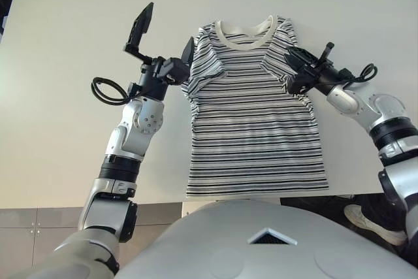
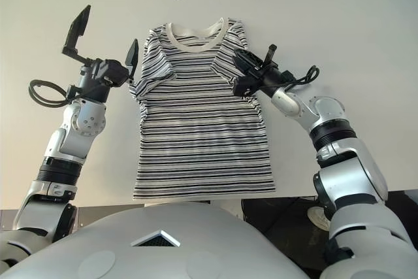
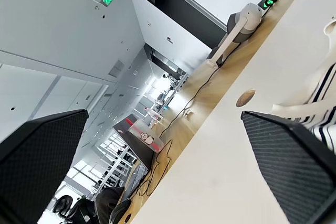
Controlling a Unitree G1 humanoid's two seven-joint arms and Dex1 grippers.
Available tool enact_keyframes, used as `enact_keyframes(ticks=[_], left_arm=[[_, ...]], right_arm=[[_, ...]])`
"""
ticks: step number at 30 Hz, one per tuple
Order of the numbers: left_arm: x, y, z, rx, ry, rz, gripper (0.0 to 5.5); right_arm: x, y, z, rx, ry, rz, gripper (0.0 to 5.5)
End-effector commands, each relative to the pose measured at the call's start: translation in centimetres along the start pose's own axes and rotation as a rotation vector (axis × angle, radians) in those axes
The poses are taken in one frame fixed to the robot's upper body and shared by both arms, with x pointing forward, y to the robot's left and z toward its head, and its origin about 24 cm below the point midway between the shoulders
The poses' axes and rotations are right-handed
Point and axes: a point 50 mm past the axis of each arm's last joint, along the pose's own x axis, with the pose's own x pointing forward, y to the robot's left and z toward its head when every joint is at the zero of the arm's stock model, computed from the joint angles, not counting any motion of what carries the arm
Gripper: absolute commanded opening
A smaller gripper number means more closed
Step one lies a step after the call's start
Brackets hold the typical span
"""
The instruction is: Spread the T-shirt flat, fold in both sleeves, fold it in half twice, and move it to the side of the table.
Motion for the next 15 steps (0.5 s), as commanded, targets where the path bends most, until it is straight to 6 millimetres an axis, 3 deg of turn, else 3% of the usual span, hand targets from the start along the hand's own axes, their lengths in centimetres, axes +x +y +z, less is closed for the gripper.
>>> enact_keyframes(ticks=[1,4,6,8,10,13,15], left_arm=[[-0.1,1.2,-0.2,0.031,-0.018,0.009,5.5],[-0.9,3.2,-0.3,0.048,-0.035,0.017,5.5],[-2.4,5.0,-0.6,0.129,-0.036,-0.026,5.5],[-5.5,5.9,-0.9,0.241,-0.044,-0.23,5.5],[-8.5,5.8,-0.9,0.289,-0.044,-0.445,5.5],[-13.3,4.9,-0.6,0.302,-0.038,-0.824,5.5],[-14.4,4.4,-0.5,0.304,-0.055,-0.955,5.5]], right_arm=[[-0.3,-1.4,-0.2,0.01,0.007,-0.05,1.69],[-1.6,-1.8,0.0,0.028,-0.006,-0.079,2.06],[-4.2,-2.9,0.2,0.05,-0.011,-0.114,2.52],[-8.8,-3.6,1.1,0.104,-0.017,-0.097,2.71],[-12.2,-3.6,2.8,0.133,-0.022,-0.035,2.71],[-17.4,0.3,4.9,0.148,0.033,0.319,2.71],[-19.6,1.8,5.7,0.151,0.061,0.499,2.71]])
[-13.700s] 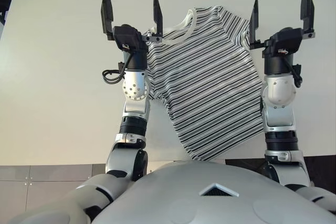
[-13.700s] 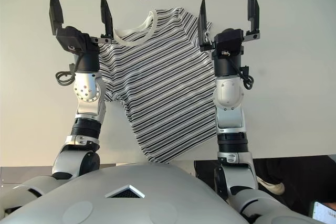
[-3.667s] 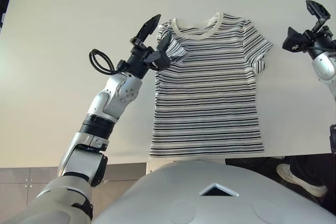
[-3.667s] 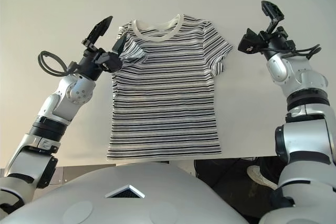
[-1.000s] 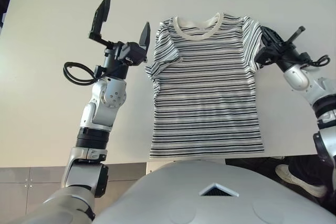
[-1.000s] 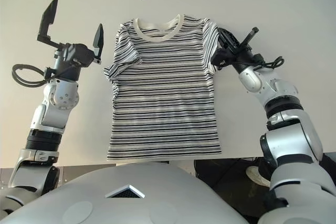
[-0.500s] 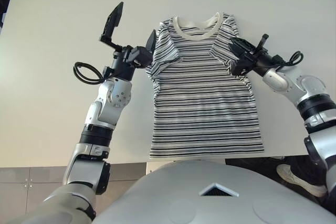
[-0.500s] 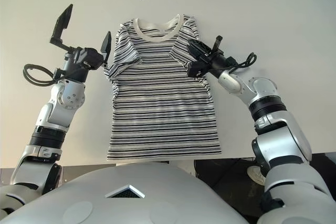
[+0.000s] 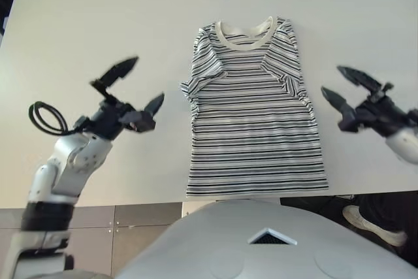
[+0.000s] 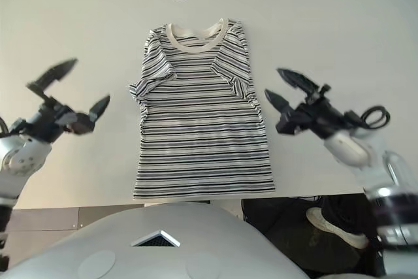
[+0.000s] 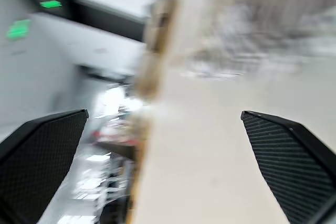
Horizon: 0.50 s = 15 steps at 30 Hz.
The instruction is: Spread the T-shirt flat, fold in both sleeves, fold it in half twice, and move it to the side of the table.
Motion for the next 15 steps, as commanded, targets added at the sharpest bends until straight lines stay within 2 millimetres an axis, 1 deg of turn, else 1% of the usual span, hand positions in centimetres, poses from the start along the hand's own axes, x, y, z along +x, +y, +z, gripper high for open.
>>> enact_keyframes(ticks=[1,3,4,9,15], left_arm=[[-2.0,-2.2,1.2,0.052,-0.086,-0.343,5.5],[-2.6,-3.3,2.1,0.006,-0.127,-0.436,5.5],[-2.8,-3.6,2.6,-0.013,-0.157,-0.475,5.5],[-2.9,-4.0,4.4,-0.077,-0.262,-0.532,5.5],[-1.7,-5.1,6.4,-0.09,-0.386,-0.582,5.5]], right_arm=[[-4.5,3.6,0.8,-0.052,0.089,0.423,2.71],[-5.5,4.4,0.8,-0.08,0.095,0.544,2.71],[-5.8,4.7,1.0,-0.084,0.079,0.584,2.71],[-6.0,4.3,2.6,-0.103,-0.001,0.666,2.71],[-5.1,4.4,4.4,-0.105,-0.111,0.723,2.71]])
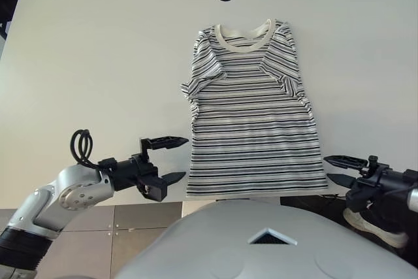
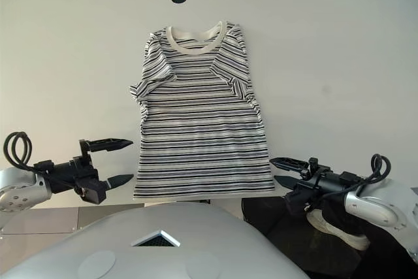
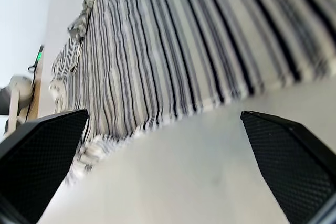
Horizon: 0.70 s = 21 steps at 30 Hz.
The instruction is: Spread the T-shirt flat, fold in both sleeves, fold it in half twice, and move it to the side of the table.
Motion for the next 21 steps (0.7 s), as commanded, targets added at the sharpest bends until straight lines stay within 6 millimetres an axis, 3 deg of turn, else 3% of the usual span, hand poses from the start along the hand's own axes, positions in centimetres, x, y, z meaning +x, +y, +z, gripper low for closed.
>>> enact_keyframes(ticks=[1,7,10,21], left_arm=[[1.1,-1.4,0.1,-0.012,-0.025,-0.116,5.5],[2.3,-1.5,0.1,-0.008,-0.065,-0.097,5.5],[2.4,-1.9,0.4,-0.018,-0.091,-0.115,4.99],[2.2,-2.4,0.7,-0.041,-0.134,-0.129,3.11]], right_arm=[[0.6,0.5,1.0,-0.004,-0.062,0.086,2.71],[1.4,-0.1,1.4,-0.024,-0.108,0.109,2.71],[1.9,-0.4,1.1,-0.026,-0.121,0.108,2.75],[1.8,-0.8,0.7,0.001,-0.148,0.108,0.7]])
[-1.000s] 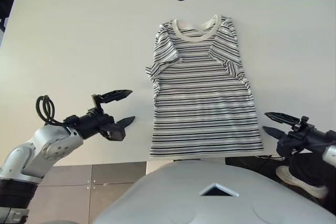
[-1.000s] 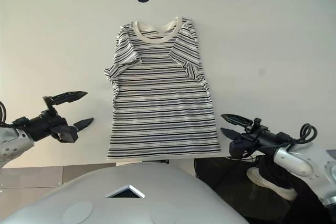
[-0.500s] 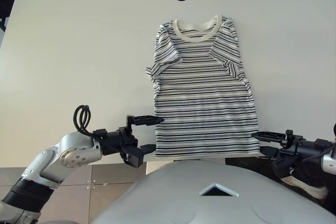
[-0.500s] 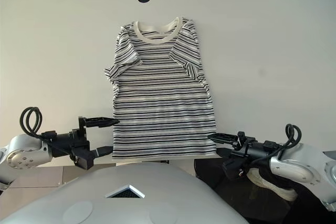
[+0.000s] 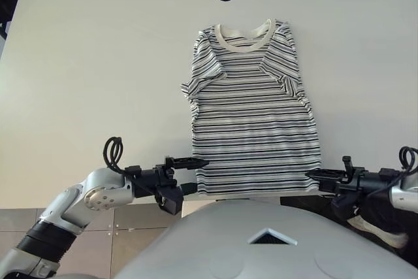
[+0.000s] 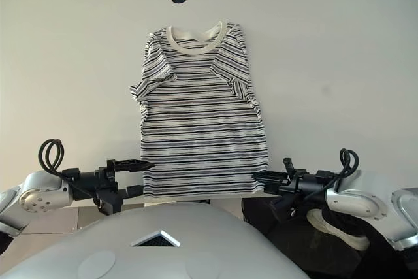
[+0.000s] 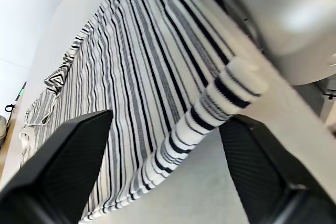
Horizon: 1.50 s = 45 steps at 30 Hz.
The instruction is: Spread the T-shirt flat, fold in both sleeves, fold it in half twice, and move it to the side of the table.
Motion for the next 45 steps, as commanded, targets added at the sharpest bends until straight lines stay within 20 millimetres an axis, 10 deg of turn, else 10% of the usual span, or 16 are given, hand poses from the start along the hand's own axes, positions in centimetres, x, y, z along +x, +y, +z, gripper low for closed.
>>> enact_keyframes(ticks=[1,16,23,33,45], left_arm=[[-0.1,-0.9,-0.5,-0.015,0.022,-0.073,2.9],[0.1,-1.5,-0.8,-0.044,0.012,-0.042,0.26],[-1.2,1.8,-1.1,-0.128,-0.027,0.259,0.12],[0.7,10.9,-7.8,-0.193,0.177,0.858,0.12],[2.8,16.8,-13.0,-0.1,0.388,0.906,0.12]], right_arm=[[-0.1,0.0,-0.5,0.002,0.02,0.015,0.46],[0.3,0.1,-1.2,0.003,0.017,-0.008,0.1],[-0.7,-0.5,-1.3,0.191,-0.044,-0.224,0.1],[1.1,-11.5,-7.2,0.384,0.012,-1.063,0.1],[5.2,-17.9,-12.4,0.399,0.213,-1.202,0.1]])
